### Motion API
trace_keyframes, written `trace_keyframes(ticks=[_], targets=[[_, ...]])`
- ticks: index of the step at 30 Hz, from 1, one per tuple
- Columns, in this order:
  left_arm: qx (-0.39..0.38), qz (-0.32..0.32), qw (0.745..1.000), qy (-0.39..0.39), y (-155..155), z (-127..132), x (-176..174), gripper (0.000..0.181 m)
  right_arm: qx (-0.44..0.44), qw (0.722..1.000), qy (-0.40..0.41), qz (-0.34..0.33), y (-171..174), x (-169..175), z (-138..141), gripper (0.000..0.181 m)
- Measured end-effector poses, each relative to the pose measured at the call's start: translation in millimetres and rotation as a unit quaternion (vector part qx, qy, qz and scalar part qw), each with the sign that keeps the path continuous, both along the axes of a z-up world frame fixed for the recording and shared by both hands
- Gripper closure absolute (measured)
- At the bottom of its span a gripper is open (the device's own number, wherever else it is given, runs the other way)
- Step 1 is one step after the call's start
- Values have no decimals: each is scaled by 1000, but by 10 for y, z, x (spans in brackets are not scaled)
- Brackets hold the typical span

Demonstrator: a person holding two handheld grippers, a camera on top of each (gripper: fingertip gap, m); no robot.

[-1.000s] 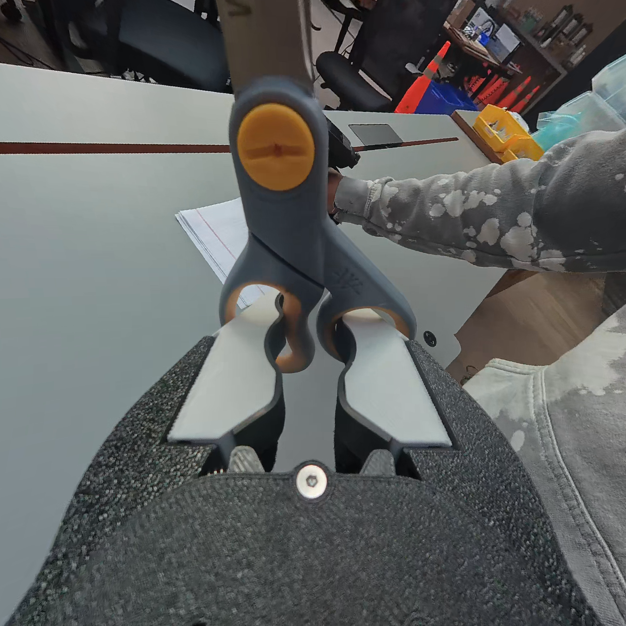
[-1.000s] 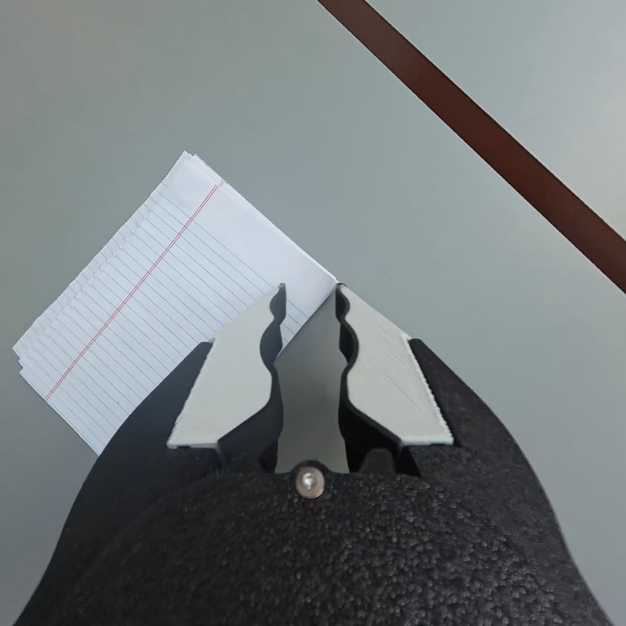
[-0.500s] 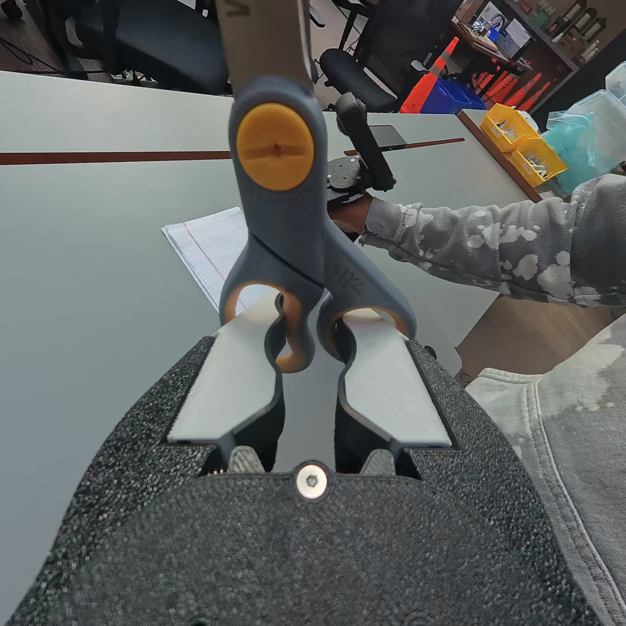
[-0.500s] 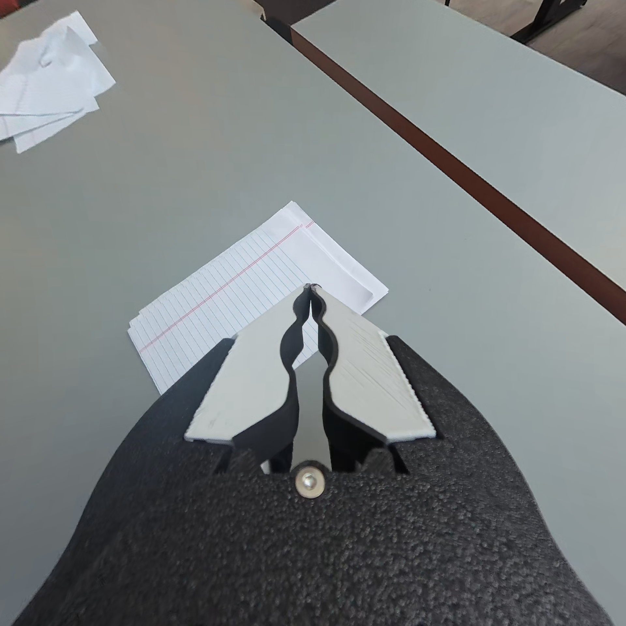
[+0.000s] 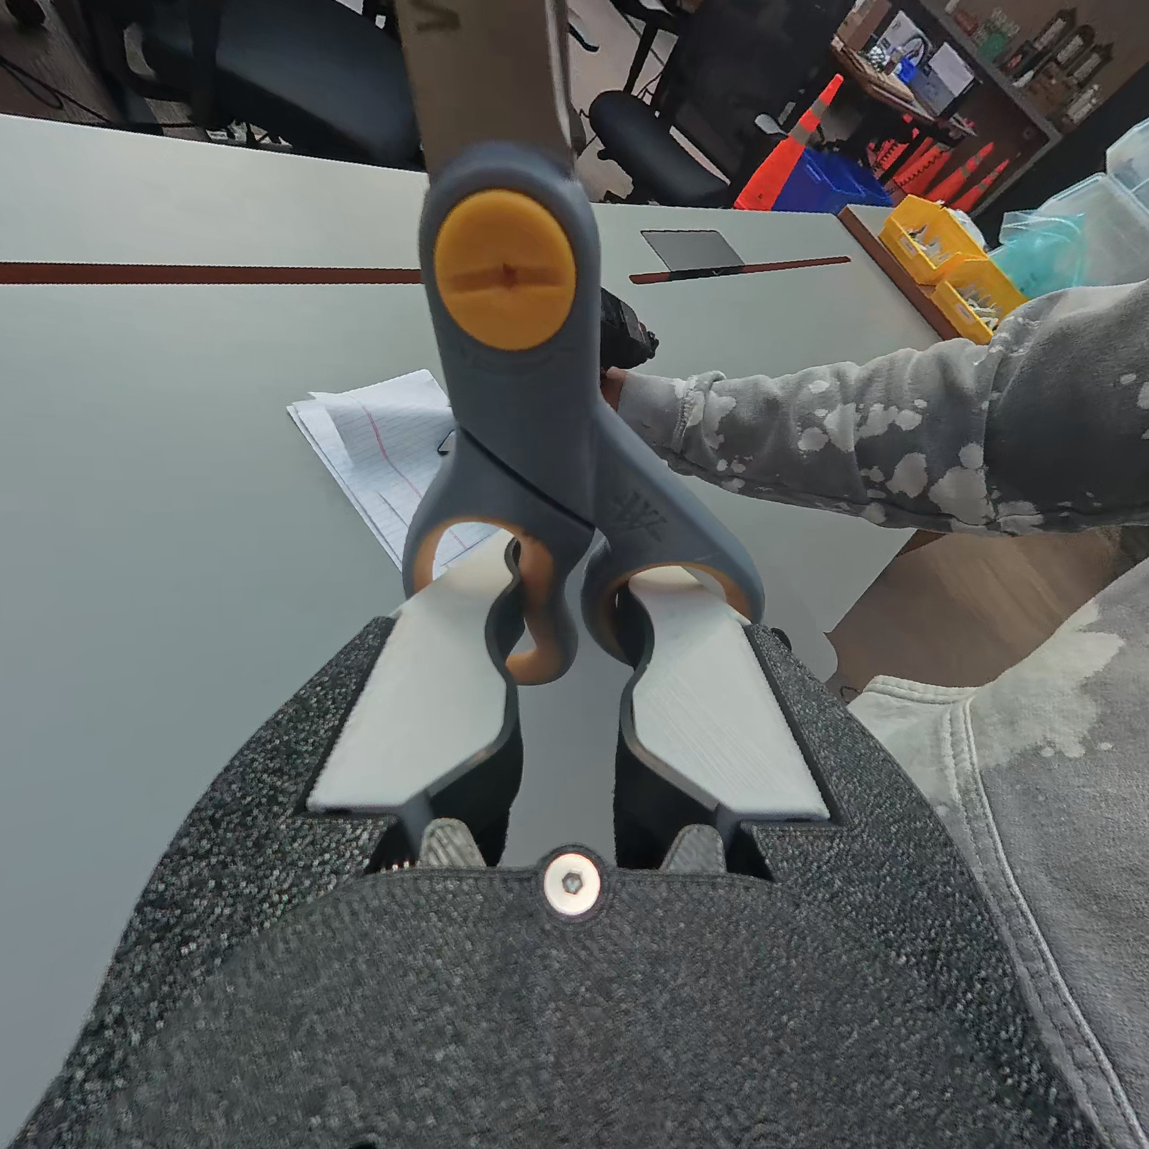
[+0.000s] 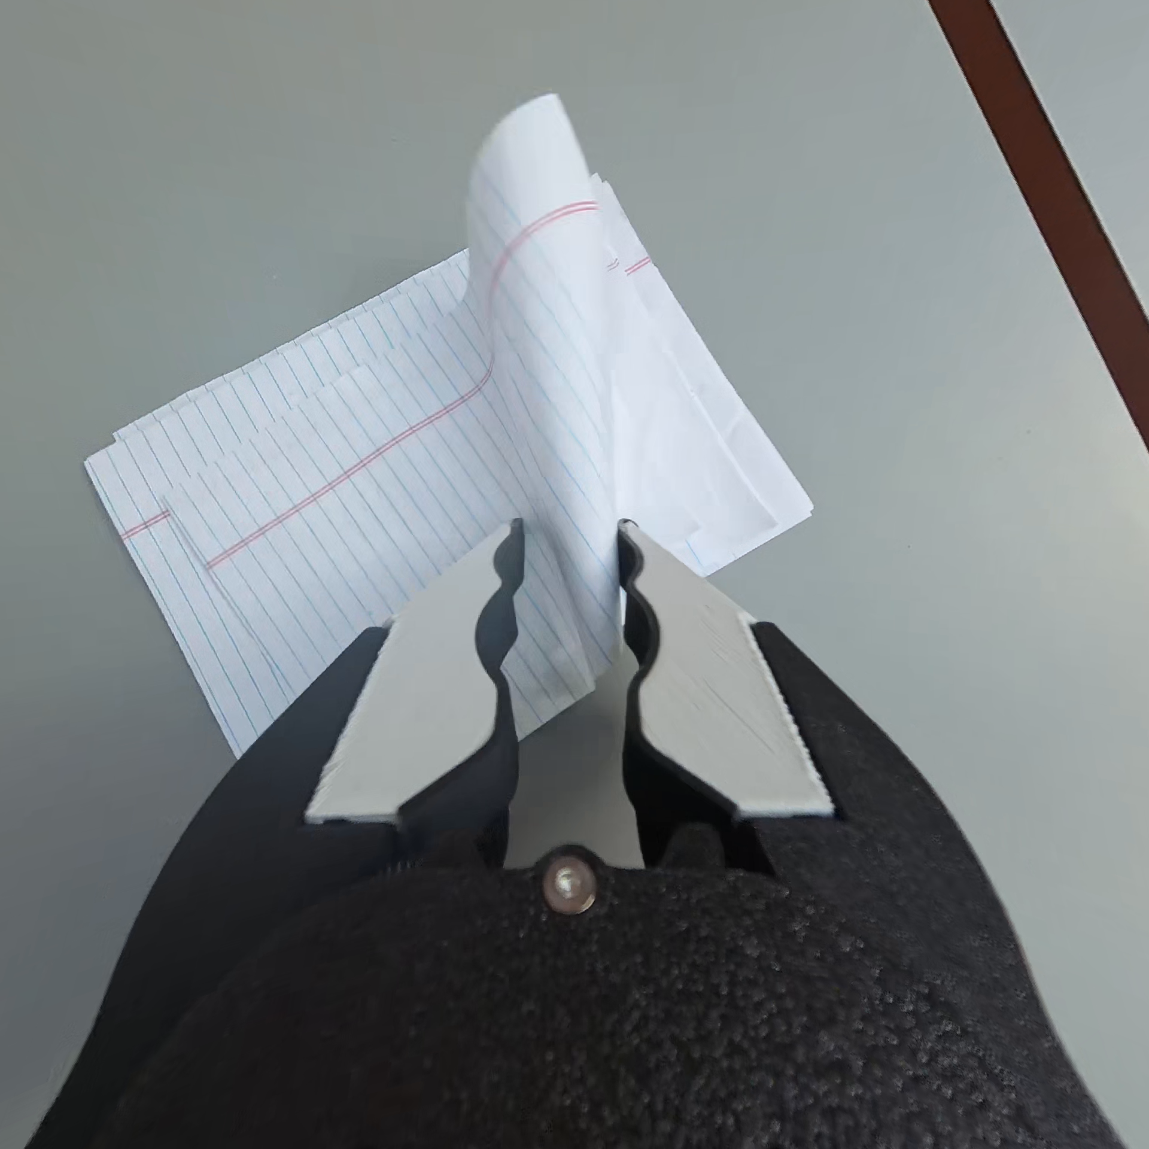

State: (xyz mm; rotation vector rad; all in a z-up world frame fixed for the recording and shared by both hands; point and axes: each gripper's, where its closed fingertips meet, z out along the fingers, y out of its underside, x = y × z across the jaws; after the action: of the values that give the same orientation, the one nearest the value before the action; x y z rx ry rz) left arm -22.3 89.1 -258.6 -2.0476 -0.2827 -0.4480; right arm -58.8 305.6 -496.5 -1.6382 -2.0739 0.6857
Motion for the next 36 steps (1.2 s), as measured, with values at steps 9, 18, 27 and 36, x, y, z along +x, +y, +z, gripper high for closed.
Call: trace_keyframes(ticks=[9, 18, 27, 36], targets=[[6, 17, 1000, -8, -129, -11, -39, 157, -100, 986, 77, -112, -183, 281, 553, 181], [14, -43, 999, -26, -115, -28, 185, 157, -318, 866, 72, -380, -1064, 1414, 628, 181], [34, -205, 978, -20, -377, 62, 556, 158, -146, 804, 29, -576, -1706, 2516, 181, 144], [65, -299, 952, 2, -1452, 196, 267, 159, -24, 798, -1, -603, -2274, 2376, 137, 73]])
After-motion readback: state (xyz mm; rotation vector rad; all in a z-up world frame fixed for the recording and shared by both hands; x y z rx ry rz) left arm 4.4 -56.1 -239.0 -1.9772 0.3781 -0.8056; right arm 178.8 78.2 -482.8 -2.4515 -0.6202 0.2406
